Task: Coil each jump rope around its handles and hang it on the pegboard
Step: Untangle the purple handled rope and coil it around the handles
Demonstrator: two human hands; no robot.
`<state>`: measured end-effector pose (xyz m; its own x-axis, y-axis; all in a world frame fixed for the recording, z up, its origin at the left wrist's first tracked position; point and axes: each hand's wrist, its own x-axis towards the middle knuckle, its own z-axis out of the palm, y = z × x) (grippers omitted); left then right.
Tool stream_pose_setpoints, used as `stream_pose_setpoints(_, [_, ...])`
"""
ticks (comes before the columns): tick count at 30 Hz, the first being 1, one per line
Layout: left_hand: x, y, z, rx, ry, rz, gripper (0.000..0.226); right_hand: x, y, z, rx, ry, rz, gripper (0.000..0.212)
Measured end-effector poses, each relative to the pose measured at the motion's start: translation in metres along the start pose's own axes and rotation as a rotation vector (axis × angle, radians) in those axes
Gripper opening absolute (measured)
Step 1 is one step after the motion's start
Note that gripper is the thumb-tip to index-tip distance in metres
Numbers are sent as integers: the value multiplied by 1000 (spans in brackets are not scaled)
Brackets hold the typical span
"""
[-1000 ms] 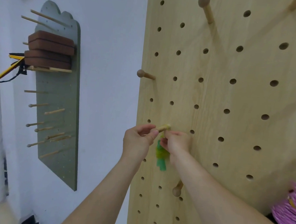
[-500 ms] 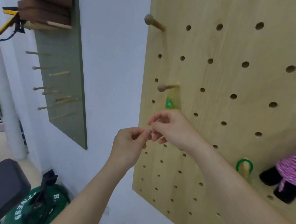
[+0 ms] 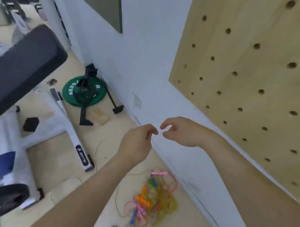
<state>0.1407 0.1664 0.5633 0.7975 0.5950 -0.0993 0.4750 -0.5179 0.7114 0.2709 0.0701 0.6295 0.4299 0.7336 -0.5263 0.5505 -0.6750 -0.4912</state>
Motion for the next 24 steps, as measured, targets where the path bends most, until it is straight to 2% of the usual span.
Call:
stream_pose_setpoints(5, [-43, -144, 134, 87, -237, -190, 58, 71, 117, 155, 64, -162, 121, 43])
stream_pose_setpoints(9, [-73, -256, 245, 43, -348, -369, 50, 128, 222, 302, 228, -149, 199, 67])
stream_pose_setpoints(12, [-87, -323, 325, -45, -397, -506, 44, 161, 295, 399, 485, -93, 279, 52])
stream_pose_setpoints(14, [-92, -359, 376, -112, -407, -577, 40, 174, 324, 441, 645, -64, 418, 19])
stream_pose_setpoints(15, [-92, -374, 401, -140, -416, -588, 39, 182, 342, 460, 716, -71, 477, 10])
stream_pose_setpoints(16, [-90, -387, 423, -167, -424, -590, 39, 190, 356, 476, 793, -54, 526, 12])
stream_pose_setpoints(17, [-89, -398, 443, -183, -426, -601, 39, 196, 373, 491, 828, -43, 564, 18])
stream_pose_setpoints(19, [-87, -419, 478, -202, -415, -613, 44, 216, 408, 525, 831, 63, 588, 50])
stream_pose_setpoints(21, [-86, -439, 508, -240, -391, -626, 56, 231, 434, 552, 899, 147, 622, 55])
stream_pose_setpoints(22, [-86, -448, 519, -271, -382, -640, 58, 240, 446, 567, 949, 159, 653, 67])
stream_pose_setpoints(23, [-86, -458, 531, -295, -379, -658, 55, 248, 454, 581, 999, 161, 685, 83])
stream_pose_setpoints(24, [-86, -465, 540, -324, -380, -675, 46, 253, 457, 591, 1007, 139, 711, 87])
